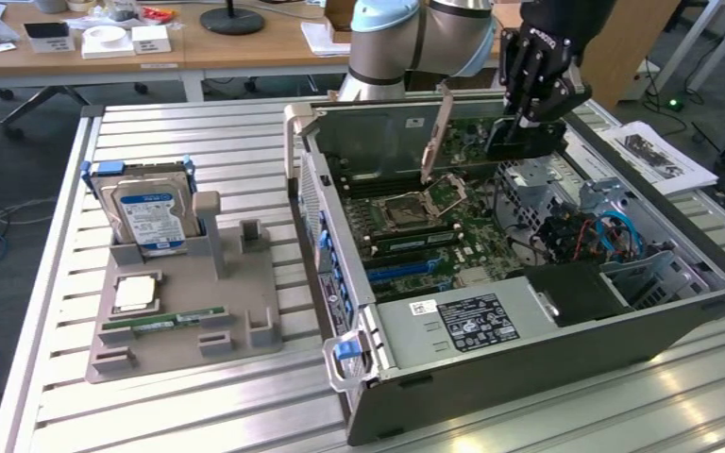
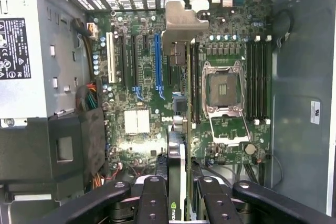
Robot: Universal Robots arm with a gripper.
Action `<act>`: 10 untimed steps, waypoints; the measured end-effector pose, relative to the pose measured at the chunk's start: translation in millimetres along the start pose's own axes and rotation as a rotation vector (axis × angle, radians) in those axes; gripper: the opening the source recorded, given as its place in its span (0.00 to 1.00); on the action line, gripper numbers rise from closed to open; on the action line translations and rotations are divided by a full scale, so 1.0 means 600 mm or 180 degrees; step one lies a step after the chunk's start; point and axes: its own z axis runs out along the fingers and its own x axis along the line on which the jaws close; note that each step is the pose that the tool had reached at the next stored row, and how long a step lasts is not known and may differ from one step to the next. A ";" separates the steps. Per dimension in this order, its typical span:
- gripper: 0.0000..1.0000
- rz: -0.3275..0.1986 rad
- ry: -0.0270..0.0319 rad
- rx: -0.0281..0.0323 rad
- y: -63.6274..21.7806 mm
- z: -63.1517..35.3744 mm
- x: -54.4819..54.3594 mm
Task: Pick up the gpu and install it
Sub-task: 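Insert the gpu into the slot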
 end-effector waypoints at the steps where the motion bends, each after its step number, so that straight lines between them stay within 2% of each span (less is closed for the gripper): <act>1: 0.27 0.0005 0.0000 0.0000 0.001 0.002 0.000; 10: 0.27 0.0079 0.0002 0.0001 0.011 0.025 0.001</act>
